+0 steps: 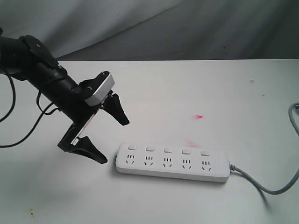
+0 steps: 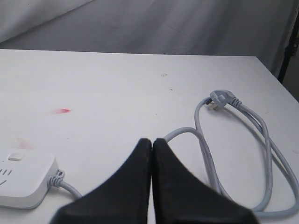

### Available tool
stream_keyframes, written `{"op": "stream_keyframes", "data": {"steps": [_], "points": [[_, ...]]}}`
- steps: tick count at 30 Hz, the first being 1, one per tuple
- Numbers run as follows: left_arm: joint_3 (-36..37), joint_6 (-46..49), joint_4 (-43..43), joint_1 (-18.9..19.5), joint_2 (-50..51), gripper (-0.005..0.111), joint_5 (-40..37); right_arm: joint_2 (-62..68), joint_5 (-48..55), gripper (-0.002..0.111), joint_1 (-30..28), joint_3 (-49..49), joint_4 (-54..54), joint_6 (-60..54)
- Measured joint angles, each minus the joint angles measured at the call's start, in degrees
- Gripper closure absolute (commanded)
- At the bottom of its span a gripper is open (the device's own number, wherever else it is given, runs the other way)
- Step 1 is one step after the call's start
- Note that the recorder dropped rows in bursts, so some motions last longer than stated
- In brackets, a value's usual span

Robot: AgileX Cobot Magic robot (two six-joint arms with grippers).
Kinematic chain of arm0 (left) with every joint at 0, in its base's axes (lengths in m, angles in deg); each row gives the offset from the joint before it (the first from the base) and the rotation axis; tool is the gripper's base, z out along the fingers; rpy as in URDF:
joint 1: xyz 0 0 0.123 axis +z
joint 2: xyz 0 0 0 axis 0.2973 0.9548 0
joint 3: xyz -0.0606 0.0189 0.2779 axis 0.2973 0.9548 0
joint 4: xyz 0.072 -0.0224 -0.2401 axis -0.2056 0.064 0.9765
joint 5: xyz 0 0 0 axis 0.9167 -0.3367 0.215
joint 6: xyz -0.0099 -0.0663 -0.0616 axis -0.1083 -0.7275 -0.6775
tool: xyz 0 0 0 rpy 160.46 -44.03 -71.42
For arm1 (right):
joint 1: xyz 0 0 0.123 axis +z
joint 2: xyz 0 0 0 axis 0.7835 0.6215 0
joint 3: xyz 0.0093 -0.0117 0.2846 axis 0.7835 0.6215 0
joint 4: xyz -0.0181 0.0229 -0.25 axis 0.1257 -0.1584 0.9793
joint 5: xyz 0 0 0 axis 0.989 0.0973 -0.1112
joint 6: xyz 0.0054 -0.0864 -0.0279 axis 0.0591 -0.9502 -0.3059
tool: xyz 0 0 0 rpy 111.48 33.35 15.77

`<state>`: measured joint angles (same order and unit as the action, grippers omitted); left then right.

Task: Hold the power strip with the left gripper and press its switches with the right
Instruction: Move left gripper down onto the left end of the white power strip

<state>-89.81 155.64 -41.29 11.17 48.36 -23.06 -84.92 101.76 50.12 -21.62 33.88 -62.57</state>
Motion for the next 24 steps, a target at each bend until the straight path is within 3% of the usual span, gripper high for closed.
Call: {"op": "stream_keyframes", "data": {"steps": [7, 16, 24], "points": [[0.1, -0.5, 0.4, -2.8, 3.4, 0.003, 1.8, 0.0, 0.0, 0.108, 0.0, 0.0, 0.0, 0.0], [0.1, -0.5, 7.1, -2.8, 5.2, 0.003, 6.1, 0.0, 0.0, 0.108, 0.0, 0.0, 0.0, 0.0], [0.1, -2.0, 5.8, -2.8, 7.7, 0.003, 6.4, 0.0, 0.0, 0.108, 0.0, 0.0, 0.0, 0.0]]}}
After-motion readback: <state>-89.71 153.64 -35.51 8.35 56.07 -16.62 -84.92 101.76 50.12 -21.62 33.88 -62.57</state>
